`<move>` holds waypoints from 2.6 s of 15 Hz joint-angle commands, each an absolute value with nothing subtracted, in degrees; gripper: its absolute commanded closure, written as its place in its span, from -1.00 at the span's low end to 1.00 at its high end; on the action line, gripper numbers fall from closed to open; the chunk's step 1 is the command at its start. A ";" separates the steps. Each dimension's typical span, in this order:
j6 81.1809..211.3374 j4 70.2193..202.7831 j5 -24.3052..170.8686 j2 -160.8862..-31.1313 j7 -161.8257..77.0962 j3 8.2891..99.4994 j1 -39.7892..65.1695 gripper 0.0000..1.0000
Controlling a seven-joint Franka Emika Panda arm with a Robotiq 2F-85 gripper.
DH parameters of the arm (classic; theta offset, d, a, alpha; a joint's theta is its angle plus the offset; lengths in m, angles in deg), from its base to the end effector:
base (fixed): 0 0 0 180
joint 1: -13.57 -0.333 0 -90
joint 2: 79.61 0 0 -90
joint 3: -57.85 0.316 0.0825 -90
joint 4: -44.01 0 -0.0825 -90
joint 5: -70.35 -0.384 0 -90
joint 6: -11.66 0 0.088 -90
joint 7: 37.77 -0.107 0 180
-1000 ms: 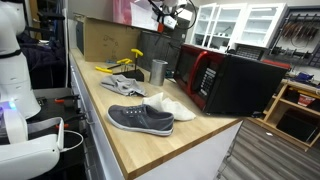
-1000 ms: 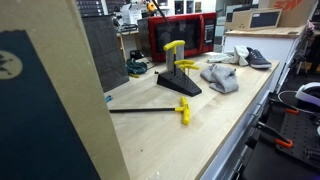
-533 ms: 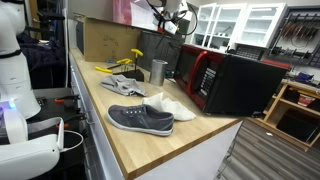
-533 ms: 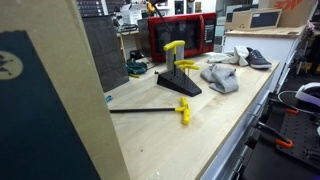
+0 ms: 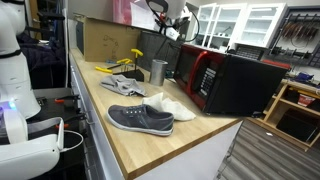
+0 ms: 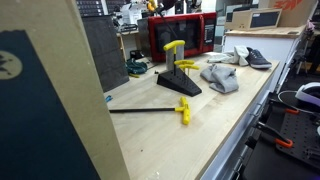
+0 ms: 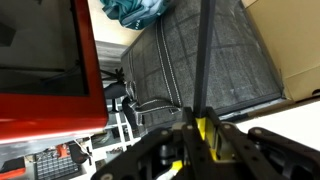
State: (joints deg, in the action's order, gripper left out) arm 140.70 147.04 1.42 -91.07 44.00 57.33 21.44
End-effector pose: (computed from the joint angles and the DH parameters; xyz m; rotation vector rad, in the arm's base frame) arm 0.6436 -0.0684 0.4768 -2.2533 -0.6758 -1.1186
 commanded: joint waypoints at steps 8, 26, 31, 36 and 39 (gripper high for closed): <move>141.13 146.40 0.73 -93.76 52.76 56.66 21.21 0.93; 141.79 141.27 1.33 -97.97 55.87 57.28 22.36 0.93; 142.37 142.76 0.81 -99.20 57.24 57.58 22.91 0.93; 142.75 148.25 -2.39 -96.22 58.25 58.02 22.84 0.93; 141.92 151.57 -3.08 -93.94 58.68 57.31 23.11 0.93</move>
State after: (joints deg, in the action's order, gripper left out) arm 140.64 145.79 1.30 -98.75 47.30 57.25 22.31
